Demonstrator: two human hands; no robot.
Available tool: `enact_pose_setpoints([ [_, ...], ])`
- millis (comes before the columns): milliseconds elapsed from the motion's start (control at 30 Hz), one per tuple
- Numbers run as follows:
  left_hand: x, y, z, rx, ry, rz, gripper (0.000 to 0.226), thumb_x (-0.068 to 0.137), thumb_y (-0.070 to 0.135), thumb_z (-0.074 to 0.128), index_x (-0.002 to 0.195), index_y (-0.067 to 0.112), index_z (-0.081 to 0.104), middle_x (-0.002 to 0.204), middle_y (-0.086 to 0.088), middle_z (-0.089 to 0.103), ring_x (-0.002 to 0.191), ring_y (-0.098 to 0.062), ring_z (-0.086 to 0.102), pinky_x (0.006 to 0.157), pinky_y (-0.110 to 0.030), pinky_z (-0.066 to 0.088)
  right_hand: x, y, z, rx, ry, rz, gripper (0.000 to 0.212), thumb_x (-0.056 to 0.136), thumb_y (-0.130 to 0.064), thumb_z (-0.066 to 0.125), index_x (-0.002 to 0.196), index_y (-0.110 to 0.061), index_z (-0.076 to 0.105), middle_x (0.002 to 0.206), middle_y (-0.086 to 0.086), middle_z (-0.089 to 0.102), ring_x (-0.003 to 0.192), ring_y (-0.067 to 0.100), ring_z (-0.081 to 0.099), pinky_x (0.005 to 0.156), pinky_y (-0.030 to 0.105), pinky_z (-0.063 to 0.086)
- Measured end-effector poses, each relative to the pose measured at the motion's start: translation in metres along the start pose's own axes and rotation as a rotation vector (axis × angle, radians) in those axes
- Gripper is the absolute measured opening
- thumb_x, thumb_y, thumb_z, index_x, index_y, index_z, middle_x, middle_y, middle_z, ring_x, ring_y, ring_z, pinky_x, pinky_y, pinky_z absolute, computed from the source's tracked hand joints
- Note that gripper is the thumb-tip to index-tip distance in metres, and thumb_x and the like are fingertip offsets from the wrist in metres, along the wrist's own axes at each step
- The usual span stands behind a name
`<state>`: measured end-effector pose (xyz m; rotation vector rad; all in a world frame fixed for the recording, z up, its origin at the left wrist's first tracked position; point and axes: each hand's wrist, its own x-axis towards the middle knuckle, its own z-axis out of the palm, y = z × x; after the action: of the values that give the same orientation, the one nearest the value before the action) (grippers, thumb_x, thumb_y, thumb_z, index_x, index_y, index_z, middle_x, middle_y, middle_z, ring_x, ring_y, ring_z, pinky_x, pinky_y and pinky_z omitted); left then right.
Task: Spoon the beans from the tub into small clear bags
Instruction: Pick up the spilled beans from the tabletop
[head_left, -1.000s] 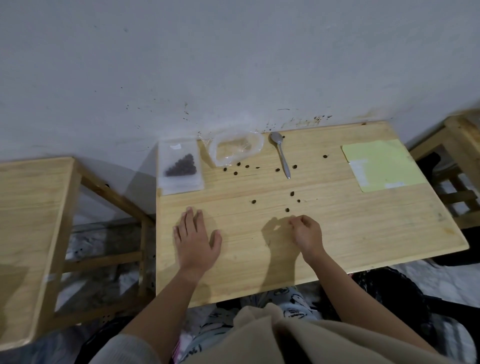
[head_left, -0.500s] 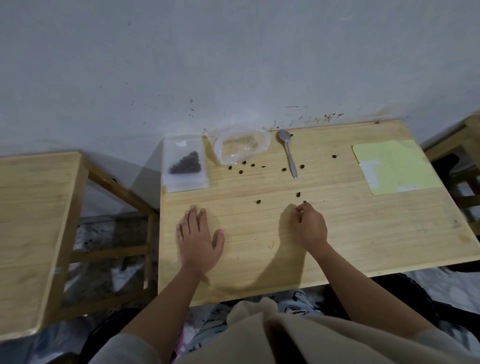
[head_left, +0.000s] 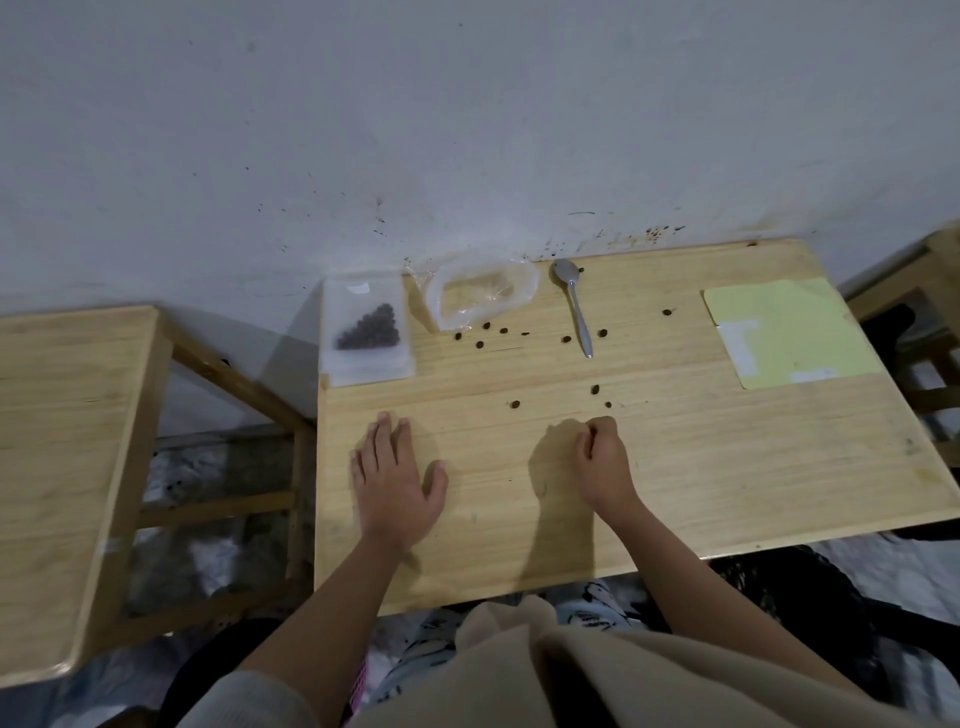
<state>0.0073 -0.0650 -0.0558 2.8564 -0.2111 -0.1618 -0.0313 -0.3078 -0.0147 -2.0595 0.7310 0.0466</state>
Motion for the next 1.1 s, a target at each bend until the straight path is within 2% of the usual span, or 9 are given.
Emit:
enact_pose_setpoints([
  [133, 0.000, 0.000, 0.000, -0.009, 0.011, 0.004, 0.072, 0.086, 0.054, 0.034, 0.142, 0.009, 0.038, 0.152, -0.014, 0.030, 0.140, -0.032, 0.024, 0.113, -0.054, 0.019, 0.003, -0.005, 0.002, 0.208, -0.048, 0.166, 0.022, 0.095, -0.006, 0.038, 0.078, -0.006, 0.051, 0.068, 0.004, 0.049, 0.057, 0.015, 0.045, 0.050, 0.024, 0.039],
  [233, 0.000, 0.001, 0.000, -0.013, 0.014, 0.005, 0.072, 0.086, 0.054, 0.034, 0.142, 0.009, 0.038, 0.151, -0.014, 0.031, 0.140, -0.032, 0.025, 0.113, -0.054, 0.019, 0.005, -0.014, 0.004, 0.514, 0.007, 0.281, 0.033, 0.089, 0.005, 0.031, 0.064, -0.005, 0.050, 0.059, 0.008, 0.045, 0.044, 0.014, 0.036, 0.042, 0.024, 0.032],
  [300, -0.001, 0.001, 0.000, -0.017, 0.016, 0.003, 0.072, 0.086, 0.054, 0.033, 0.141, 0.008, 0.039, 0.151, -0.015, 0.031, 0.139, -0.033, 0.025, 0.113, -0.054, 0.019, 0.009, -0.019, 0.008, 0.563, 0.023, 0.275, 0.034, 0.089, 0.002, 0.038, 0.059, -0.007, 0.050, 0.054, 0.005, 0.042, 0.043, 0.014, 0.033, 0.043, 0.024, 0.028],
  [433, -0.001, 0.000, 0.000, -0.018, 0.013, -0.001, 0.072, 0.086, 0.054, 0.033, 0.142, 0.009, 0.038, 0.151, -0.015, 0.031, 0.139, -0.032, 0.025, 0.113, -0.053, 0.019, 0.016, -0.030, 0.022, 0.368, -0.003, 0.191, 0.045, 0.099, -0.033, 0.039, 0.062, -0.011, 0.053, 0.053, -0.001, 0.041, 0.049, 0.013, 0.038, 0.051, 0.025, 0.033],
  [567, -0.001, -0.001, 0.000, -0.015, 0.005, 0.000, 0.072, 0.087, 0.054, 0.034, 0.142, 0.009, 0.037, 0.152, -0.014, 0.030, 0.140, -0.032, 0.024, 0.113, -0.053, 0.020, 0.026, -0.038, 0.031, 0.242, -0.012, 0.093, 0.023, 0.100, -0.014, 0.035, 0.103, -0.010, 0.058, 0.069, -0.003, 0.050, 0.052, 0.010, 0.040, 0.045, 0.015, 0.036],
  [767, 0.000, 0.000, -0.002, -0.005, -0.009, -0.005, 0.072, 0.087, 0.054, 0.035, 0.143, 0.009, 0.035, 0.153, -0.014, 0.028, 0.141, -0.032, 0.023, 0.113, -0.052, 0.019, 0.032, -0.047, 0.031, 0.297, -0.120, 0.122, 0.033, 0.087, 0.009, 0.036, 0.099, -0.014, 0.056, 0.076, 0.008, 0.052, 0.064, 0.008, 0.049, 0.064, 0.018, 0.040],
  [900, -0.001, 0.001, -0.003, -0.027, -0.007, -0.008, 0.072, 0.086, 0.053, 0.037, 0.143, 0.008, 0.037, 0.152, -0.015, 0.029, 0.140, -0.033, 0.025, 0.112, -0.054, 0.021, 0.037, -0.040, 0.030, 0.178, -0.135, 0.040, 0.027, 0.090, 0.003, 0.036, 0.092, -0.010, 0.060, 0.068, -0.004, 0.051, 0.052, 0.008, 0.040, 0.046, 0.016, 0.033],
  [1000, -0.001, 0.002, -0.004, -0.049, 0.002, 0.000, 0.071, 0.085, 0.051, 0.040, 0.139, 0.005, 0.042, 0.149, -0.018, 0.035, 0.136, -0.037, 0.032, 0.109, -0.057, 0.028, 0.040, -0.034, 0.030, -0.104, -0.091, -0.191, 0.011, 0.093, -0.024, 0.053, 0.094, -0.015, 0.058, 0.052, -0.005, 0.048, 0.044, 0.010, 0.042, 0.044, 0.024, 0.032],
  [1100, 0.000, 0.002, -0.006, -0.060, 0.016, 0.011, 0.071, 0.084, 0.050, 0.044, 0.138, 0.004, 0.044, 0.147, -0.020, 0.038, 0.134, -0.038, 0.035, 0.107, -0.057, 0.031, 0.048, -0.032, 0.030, -0.343, -0.172, -0.237, 0.023, 0.092, -0.025, 0.053, 0.113, -0.020, 0.061, 0.063, 0.001, 0.059, 0.059, 0.019, 0.056, 0.052, 0.025, 0.039],
])
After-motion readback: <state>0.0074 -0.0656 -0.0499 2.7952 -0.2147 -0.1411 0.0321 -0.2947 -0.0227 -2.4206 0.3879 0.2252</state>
